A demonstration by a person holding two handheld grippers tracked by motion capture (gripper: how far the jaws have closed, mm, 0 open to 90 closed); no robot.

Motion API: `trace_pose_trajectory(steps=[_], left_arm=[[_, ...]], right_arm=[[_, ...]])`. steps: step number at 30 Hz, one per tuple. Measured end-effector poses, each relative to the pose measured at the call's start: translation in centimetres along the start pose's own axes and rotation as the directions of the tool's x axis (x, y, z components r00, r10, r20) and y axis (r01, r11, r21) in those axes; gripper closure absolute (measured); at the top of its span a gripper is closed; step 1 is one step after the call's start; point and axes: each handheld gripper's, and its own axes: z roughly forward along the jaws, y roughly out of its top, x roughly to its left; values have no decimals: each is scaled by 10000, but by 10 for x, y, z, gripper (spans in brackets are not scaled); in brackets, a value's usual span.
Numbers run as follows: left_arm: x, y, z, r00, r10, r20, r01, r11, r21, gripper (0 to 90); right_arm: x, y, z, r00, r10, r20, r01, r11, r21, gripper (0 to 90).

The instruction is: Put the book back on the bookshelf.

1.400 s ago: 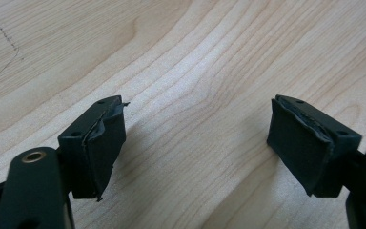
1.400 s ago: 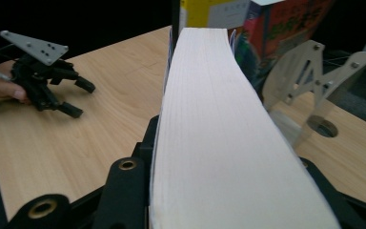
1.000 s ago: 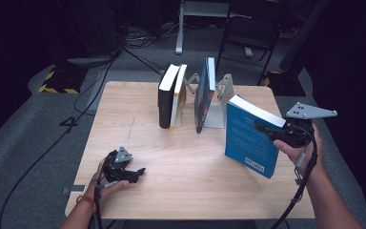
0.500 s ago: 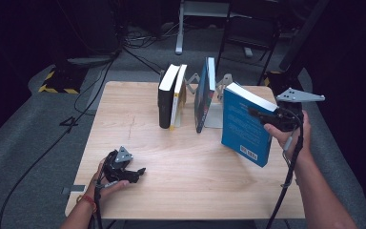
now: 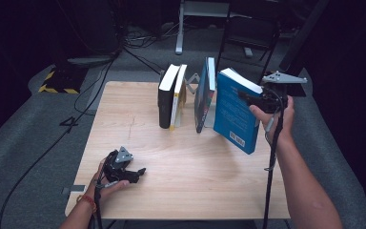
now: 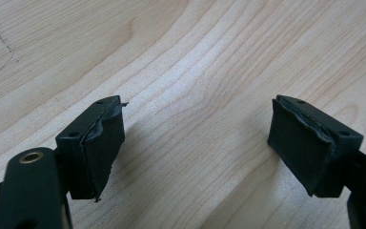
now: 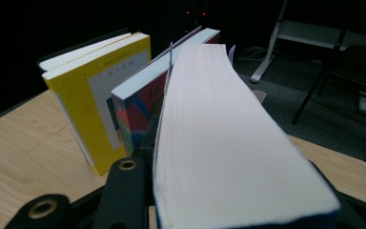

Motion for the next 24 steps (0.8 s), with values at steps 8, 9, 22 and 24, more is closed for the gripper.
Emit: trace_pose_trajectory(steps=[8, 9, 22, 24], left_arm=[[0, 0, 0, 10000, -35, 27, 35, 10000, -9, 196], [0, 0, 0, 10000, -32, 25, 32, 10000, -11, 195], [-1, 0, 0, 10000, -32, 14, 32, 10000, -16, 196], [-1, 0, 0, 10000, -36, 19, 36, 10000, -18, 196]], right_arm=[[1, 10, 21, 9983, 102, 579, -100, 9999, -48, 608], [0, 11, 24, 9979, 169, 621, -167, 9999, -42, 609], [-12, 17, 62, 9898, 910, 1099, -895, 9958, -188, 608], [-12, 17, 65, 9889, 965, 1131, -940, 9952, -268, 608]])
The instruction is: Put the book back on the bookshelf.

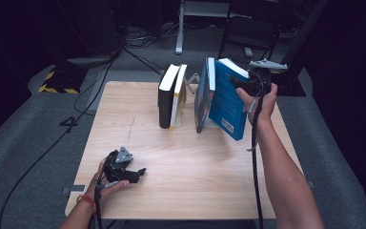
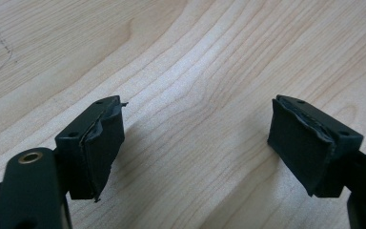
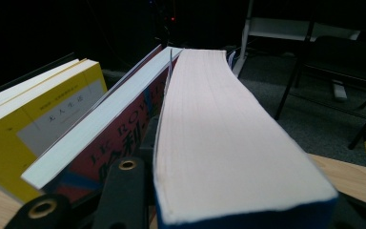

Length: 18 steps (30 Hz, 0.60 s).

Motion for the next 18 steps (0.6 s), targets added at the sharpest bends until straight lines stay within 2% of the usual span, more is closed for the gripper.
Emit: trace_pose_trajectory(steps=[4, 7, 10, 16, 18], left_arm=[[0, 0, 0, 10000, 15, 13, -15, 10000, -3, 195], [0, 0, 0, 10000, 20, 75, -20, 10000, -8, 196], [0, 0, 0, 10000, 67, 71, -67, 10000, -20, 196], [0, 0, 0, 9999, 68, 99, -68, 10000, -35, 197], [0, 0, 0, 9999, 98, 86, -98, 9999, -36, 197]], right_arm=[[5, 2, 12, 9997, -39, 255, 42, 9999, -116, 608], [3, 3, 23, 9992, 209, 340, -204, 9997, -150, 608], [2, 2, 27, 9988, 296, 379, -288, 9994, -199, 608], [3, -5, 38, 9987, 272, 438, -259, 9992, -313, 607], [4, -7, 40, 9989, 98, 467, -83, 9994, -335, 607]])
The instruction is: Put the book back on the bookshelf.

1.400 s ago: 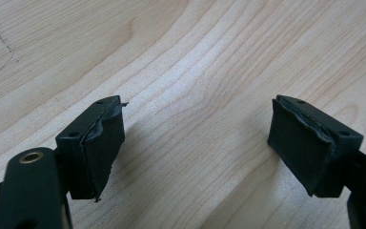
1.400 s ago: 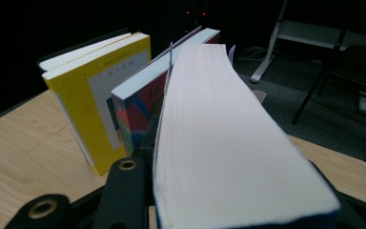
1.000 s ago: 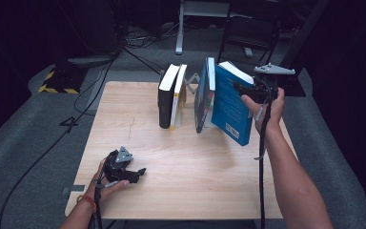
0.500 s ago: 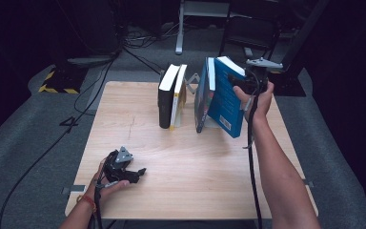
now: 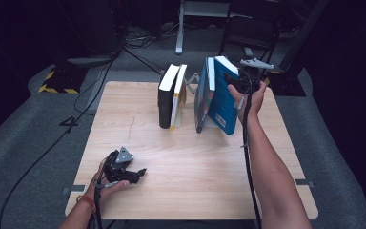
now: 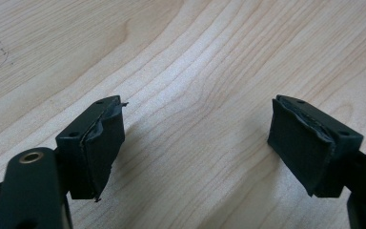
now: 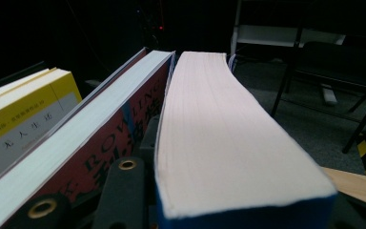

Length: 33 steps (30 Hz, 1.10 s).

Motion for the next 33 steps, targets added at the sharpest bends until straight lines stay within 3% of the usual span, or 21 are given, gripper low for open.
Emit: trace_pose_trajectory(steps=[16, 27, 33], left_arm=[[-1, 0, 0, 10000, 8, 29, -8, 10000, -12, 197], [-1, 1, 0, 10000, 79, 60, -79, 10000, 43, 195], [-1, 1, 1, 10000, 11, 85, -12, 10000, 49, 192]], right_arm=[[1, -22, -21, 9982, -442, -411, 440, 9990, -76, 598], [-9, -37, -37, 9979, -125, -632, 129, 9999, 67, 592], [-3, -40, -47, 9940, -711, -828, 750, 9961, 461, 588]])
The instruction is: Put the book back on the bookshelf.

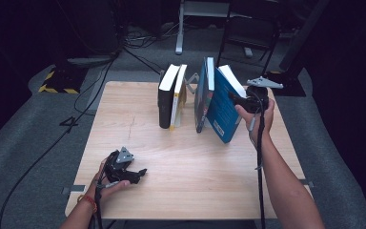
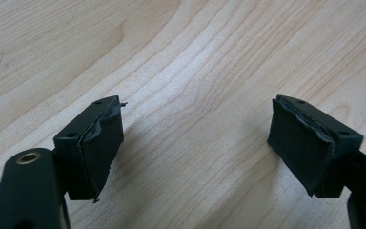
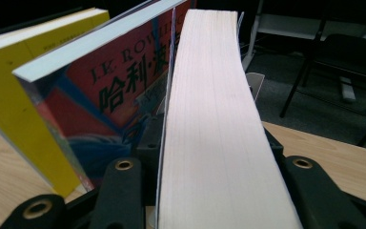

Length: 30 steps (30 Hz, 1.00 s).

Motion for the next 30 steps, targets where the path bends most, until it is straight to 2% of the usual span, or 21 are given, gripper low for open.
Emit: trace_pose_trajectory(steps=[2, 9, 11, 12, 14, 16, 17, 19, 22, 23, 27, 30], left_arm=[[0, 0, 0, 10000, 0, -3, 0, 10000, 0, 192], [0, 0, 0, 10000, 0, -1, 0, 10000, 1, 192], [0, 0, 0, 10000, 3, 0, -3, 10000, 2, 192], [0, 0, 0, 10000, 3, 0, -3, 10000, 2, 192], [0, 0, 0, 10000, 5, 3, -5, 10000, 3, 193], [0, 0, 0, 10000, 7, 6, -7, 10000, 4, 193], [0, 0, 0, 10000, 8, 9, -8, 10000, 2, 193], [0, 0, 0, 10000, -4, 37, 4, 10000, 0, 193], [0, 0, 0, 10000, 4, 53, -4, 10000, -5, 192], [0, 0, 0, 10000, 9, 53, -9, 10000, -4, 192], [0, 0, 0, 10000, 44, 51, -44, 10000, -14, 193], [0, 0, 0, 10000, 48, 55, -48, 10000, -11, 193]], right_arm=[[1, 0, -2, 9999, -161, -54, 162, 9998, 98, 586], [-2, 5, -3, 9995, -98, -293, 113, 9986, 520, 568], [-4, 13, -3, 9988, -77, -473, 122, 9954, 949, 528], [-4, 13, -3, 9988, -77, -473, 122, 9954, 949, 528], [-4, 21, -1, 9983, -224, -537, 293, 9908, 1318, 527], [-3, 23, -1, 9981, -391, -469, 451, 9897, 1362, 528], [-3, 27, 1, 9972, -475, -580, 561, 9859, 1578, 528], [-4, 30, 5, 9965, -376, -741, 513, 9799, 1926, 515], [-3, 36, 10, 9954, -472, -834, 652, 9716, 2277, 518], [-4, 37, 11, 9955, -382, -867, 572, 9720, 2277, 522], [1, 39, 16, 9961, -675, -562, 791, 9674, 2405, 567], [3, 42, 17, 9953, -820, -508, 922, 9641, 2489, 588]])
